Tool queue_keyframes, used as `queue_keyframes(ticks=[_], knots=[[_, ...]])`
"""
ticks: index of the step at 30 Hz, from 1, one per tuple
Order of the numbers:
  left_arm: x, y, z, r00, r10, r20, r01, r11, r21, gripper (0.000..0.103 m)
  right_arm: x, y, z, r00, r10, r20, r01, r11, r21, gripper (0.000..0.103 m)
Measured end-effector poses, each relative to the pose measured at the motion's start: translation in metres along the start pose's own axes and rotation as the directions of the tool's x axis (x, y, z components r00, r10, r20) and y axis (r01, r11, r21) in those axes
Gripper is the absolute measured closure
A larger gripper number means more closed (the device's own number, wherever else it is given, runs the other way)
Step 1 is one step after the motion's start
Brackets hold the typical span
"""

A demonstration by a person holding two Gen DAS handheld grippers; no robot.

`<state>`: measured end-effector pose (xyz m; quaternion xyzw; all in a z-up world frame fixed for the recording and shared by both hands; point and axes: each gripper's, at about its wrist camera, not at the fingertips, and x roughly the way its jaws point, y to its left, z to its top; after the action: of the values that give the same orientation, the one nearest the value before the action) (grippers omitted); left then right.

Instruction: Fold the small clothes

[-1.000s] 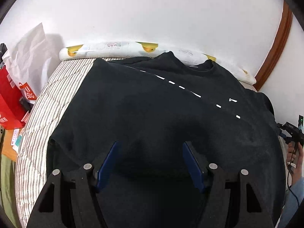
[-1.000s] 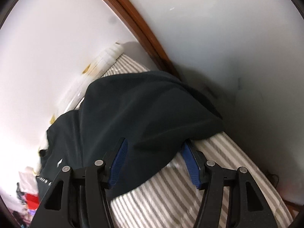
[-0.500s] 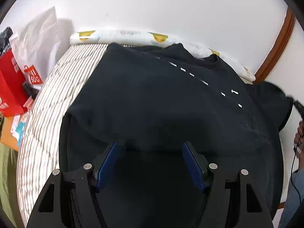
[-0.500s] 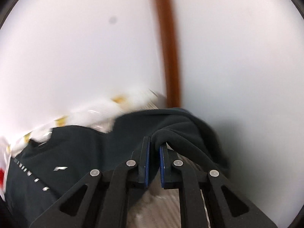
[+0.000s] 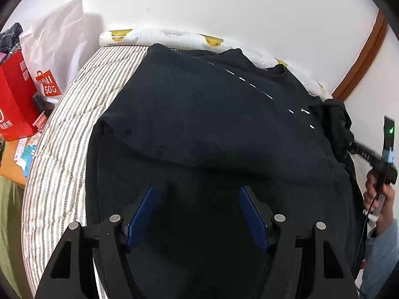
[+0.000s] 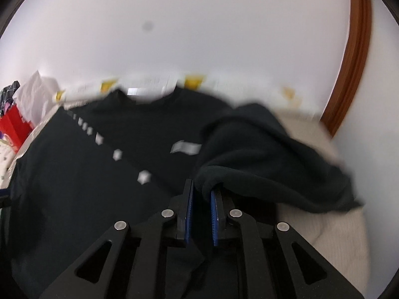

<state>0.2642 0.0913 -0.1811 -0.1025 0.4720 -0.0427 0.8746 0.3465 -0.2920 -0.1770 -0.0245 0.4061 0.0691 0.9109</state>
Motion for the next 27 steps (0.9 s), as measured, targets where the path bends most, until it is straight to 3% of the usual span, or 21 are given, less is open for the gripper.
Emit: queue_keyframes(ticks=[2, 3, 4, 7, 11, 15, 20, 27], knots=[[0.0, 0.0, 0.001, 1.0, -0.004, 0.001, 0.004, 1.0, 0.0, 0.035, 0.001, -0.007, -0.01, 0.999, 0.032, -0.036, -0.031, 0.999, 0.023, 0.078], [0.0, -0.001, 0.002, 1.0, -0.005, 0.002, 0.005, 1.0, 0.002, 0.035, -0.005, -0.012, -0.016, 0.999, 0.038, -0.03, -0.037, 0.999, 0.032, 0.069], [0.001, -0.002, 0.002, 1.0, -0.005, 0.002, 0.005, 1.0, 0.003, 0.035, -0.013, -0.016, -0.022, 0.999, 0.036, -0.017, -0.035, 0.999, 0.039, 0.058], [0.004, -0.005, 0.004, 1.0, -0.007, 0.002, 0.007, 1.0, 0.007, 0.035, -0.045, -0.043, -0.033, 0.999, 0.007, 0.052, -0.01, 0.997, 0.071, 0.046], [0.016, -0.011, 0.007, 1.0, 0.0, -0.021, 0.0, 1.0, 0.001, 0.035, -0.066, -0.105, -0.039, 0.993, -0.09, 0.076, 0.077, 0.984, 0.163, 0.045], [0.027, -0.017, 0.011, 0.999, 0.019, -0.031, -0.019, 1.0, 0.002, 0.035, -0.05, -0.163, -0.038, 0.986, -0.167, 0.026, 0.154, 0.953, 0.262, 0.045], [0.044, -0.019, 0.017, 0.997, 0.051, -0.057, -0.051, 0.999, -0.003, 0.035, -0.017, -0.206, -0.037, 0.969, -0.241, -0.051, 0.245, 0.919, 0.308, 0.045], [0.055, -0.026, 0.02, 0.993, 0.098, -0.062, -0.097, 0.995, 0.033, 0.034, 0.03, -0.232, -0.033, 0.972, -0.209, -0.111, 0.236, 0.888, 0.395, 0.044]])
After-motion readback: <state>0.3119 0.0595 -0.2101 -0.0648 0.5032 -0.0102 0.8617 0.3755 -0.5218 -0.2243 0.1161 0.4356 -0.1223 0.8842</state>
